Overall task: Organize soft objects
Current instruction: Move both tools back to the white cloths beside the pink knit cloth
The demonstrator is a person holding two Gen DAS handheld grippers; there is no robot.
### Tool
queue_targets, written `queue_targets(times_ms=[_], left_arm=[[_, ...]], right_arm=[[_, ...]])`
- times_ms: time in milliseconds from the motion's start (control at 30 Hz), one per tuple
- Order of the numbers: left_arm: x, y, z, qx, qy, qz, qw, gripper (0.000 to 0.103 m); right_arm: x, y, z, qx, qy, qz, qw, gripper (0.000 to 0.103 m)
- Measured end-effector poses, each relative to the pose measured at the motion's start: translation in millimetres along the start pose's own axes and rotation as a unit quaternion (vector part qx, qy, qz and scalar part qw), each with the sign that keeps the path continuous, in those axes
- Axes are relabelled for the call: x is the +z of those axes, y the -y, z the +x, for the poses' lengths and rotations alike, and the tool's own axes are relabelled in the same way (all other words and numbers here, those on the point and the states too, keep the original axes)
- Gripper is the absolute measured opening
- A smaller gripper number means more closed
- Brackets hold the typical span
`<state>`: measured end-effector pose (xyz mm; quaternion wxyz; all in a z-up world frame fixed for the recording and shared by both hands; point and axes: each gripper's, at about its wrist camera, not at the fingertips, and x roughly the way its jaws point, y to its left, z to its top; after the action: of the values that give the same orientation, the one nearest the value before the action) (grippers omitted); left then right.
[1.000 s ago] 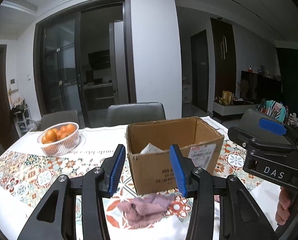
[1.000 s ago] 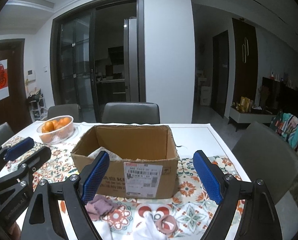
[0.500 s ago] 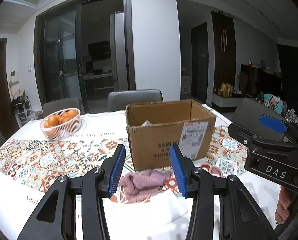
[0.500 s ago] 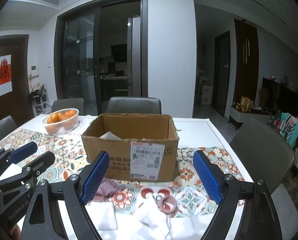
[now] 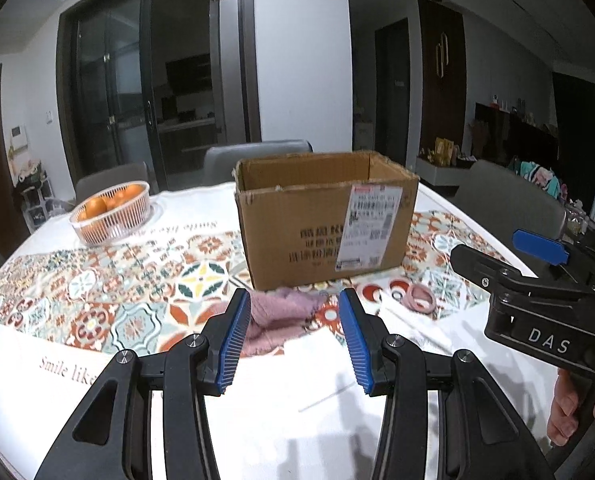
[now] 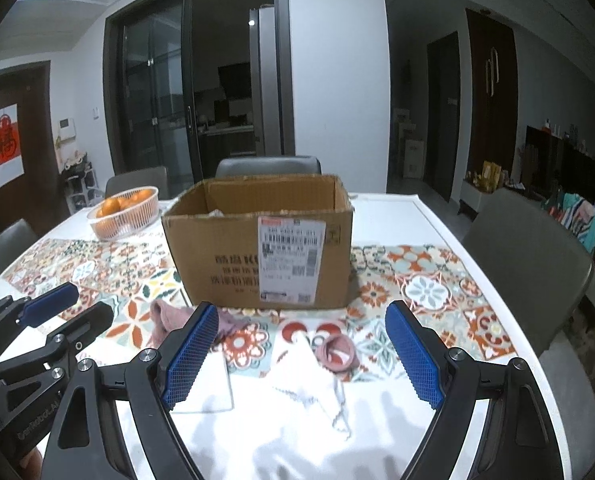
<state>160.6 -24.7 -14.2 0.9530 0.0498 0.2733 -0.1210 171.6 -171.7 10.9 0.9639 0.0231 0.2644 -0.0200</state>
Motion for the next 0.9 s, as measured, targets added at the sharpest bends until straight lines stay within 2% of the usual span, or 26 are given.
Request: queue_targets(times_ms=[467, 900], left_arm=[[-27, 5, 31, -0.009, -0.055, 0.004, 0.9985, 0.045], [-47, 13, 73, -0.026, -0.111, 0.001, 0.9934, 0.045]], right_arm=[[-30, 5, 26, 0.000, -0.058, 0.006, 0.998, 0.087], [-50, 17, 64, 0.003, -0.111, 0.021, 0.994, 0.086]])
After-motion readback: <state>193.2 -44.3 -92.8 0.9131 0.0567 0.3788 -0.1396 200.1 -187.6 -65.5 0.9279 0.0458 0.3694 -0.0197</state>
